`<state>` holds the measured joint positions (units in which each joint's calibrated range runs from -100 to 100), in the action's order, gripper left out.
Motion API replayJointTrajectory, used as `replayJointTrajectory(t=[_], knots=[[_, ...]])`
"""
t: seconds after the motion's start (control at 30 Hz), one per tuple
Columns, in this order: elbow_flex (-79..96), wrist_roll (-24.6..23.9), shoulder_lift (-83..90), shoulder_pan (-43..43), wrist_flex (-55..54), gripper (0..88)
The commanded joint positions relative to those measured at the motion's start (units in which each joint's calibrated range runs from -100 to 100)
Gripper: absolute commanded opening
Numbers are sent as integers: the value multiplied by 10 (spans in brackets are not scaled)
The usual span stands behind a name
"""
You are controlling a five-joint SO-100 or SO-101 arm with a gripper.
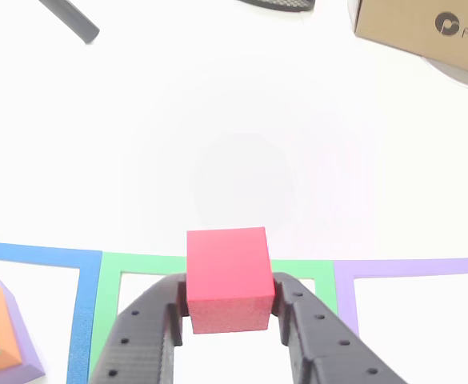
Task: Tower of hanoi
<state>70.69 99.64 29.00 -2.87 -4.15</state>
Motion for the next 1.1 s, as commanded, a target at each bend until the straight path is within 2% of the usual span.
replayJointTrajectory(t=[0.0, 0.2, 0.33, 0.43, 0.57, 0.7, 0.77, 0.87, 1.07], knots=[[-162, 4, 135, 14, 340, 25], [-412, 4, 155, 63, 632, 26], [-569, 4, 141, 110, 770, 26], [-666, -15, 132, 141, 861, 26], [-737, -37, 132, 172, 933, 26], [-724, -40, 149, 194, 947, 27], [-679, -25, 163, 201, 927, 30], [-575, 4, 191, 206, 852, 31], [-346, 4, 219, 231, 637, 31]])
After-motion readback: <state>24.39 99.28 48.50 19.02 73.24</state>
